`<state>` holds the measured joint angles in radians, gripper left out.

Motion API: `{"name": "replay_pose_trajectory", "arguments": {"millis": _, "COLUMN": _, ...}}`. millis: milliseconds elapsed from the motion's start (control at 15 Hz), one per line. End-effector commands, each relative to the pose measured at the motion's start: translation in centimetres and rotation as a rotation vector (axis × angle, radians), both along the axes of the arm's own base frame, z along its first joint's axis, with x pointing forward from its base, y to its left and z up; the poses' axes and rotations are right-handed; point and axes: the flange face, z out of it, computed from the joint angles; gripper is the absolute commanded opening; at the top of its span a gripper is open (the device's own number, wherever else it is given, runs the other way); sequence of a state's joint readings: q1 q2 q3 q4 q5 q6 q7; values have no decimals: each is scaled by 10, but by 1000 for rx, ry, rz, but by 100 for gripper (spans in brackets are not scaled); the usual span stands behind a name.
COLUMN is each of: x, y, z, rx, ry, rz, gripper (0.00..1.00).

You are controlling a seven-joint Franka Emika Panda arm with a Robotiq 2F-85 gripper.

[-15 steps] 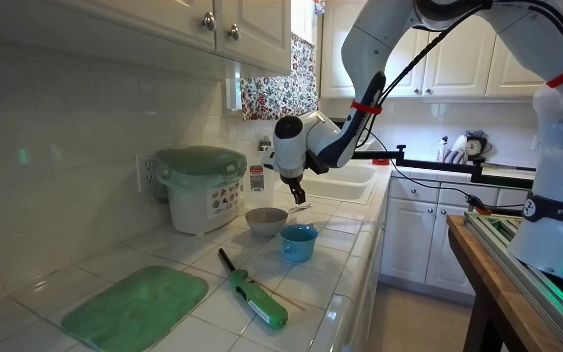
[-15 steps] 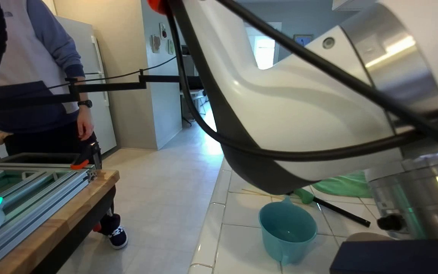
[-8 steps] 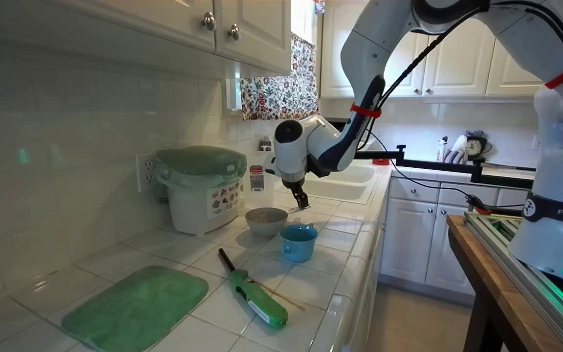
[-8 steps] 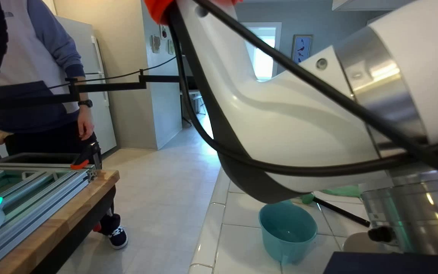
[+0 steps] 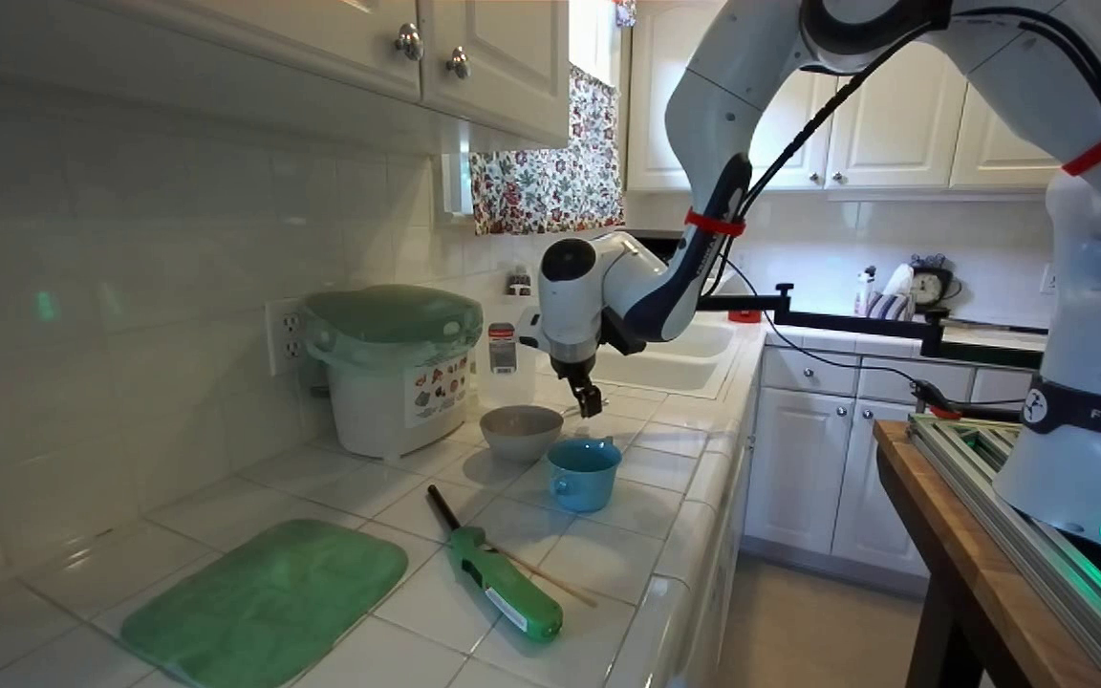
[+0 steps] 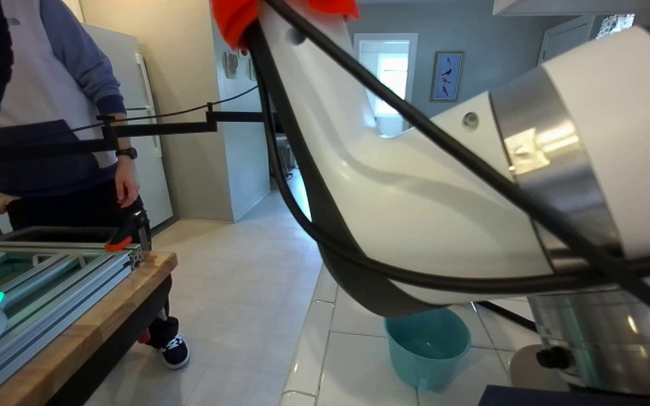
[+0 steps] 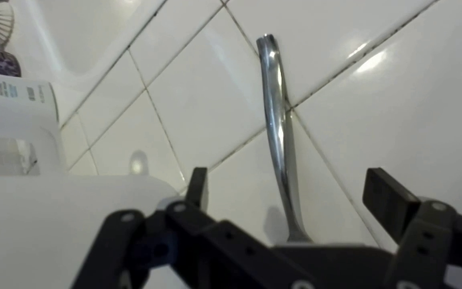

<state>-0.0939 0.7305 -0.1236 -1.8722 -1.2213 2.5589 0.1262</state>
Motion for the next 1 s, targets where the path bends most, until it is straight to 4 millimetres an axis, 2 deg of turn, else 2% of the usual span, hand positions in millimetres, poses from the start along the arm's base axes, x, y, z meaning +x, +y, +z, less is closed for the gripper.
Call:
{"name": "replay_pose_trajectory", "arguments": {"millis": 0, "x": 4, "y": -3, "z": -2, "rx": 60, "ry": -13, "rz": 20, "gripper": 100}}
{"name": "replay_pose_trajectory", "arguments": {"millis": 933, "x": 15, "y": -8, "z": 6, "rx": 40, "ry": -80, "rz": 68, "gripper": 100}}
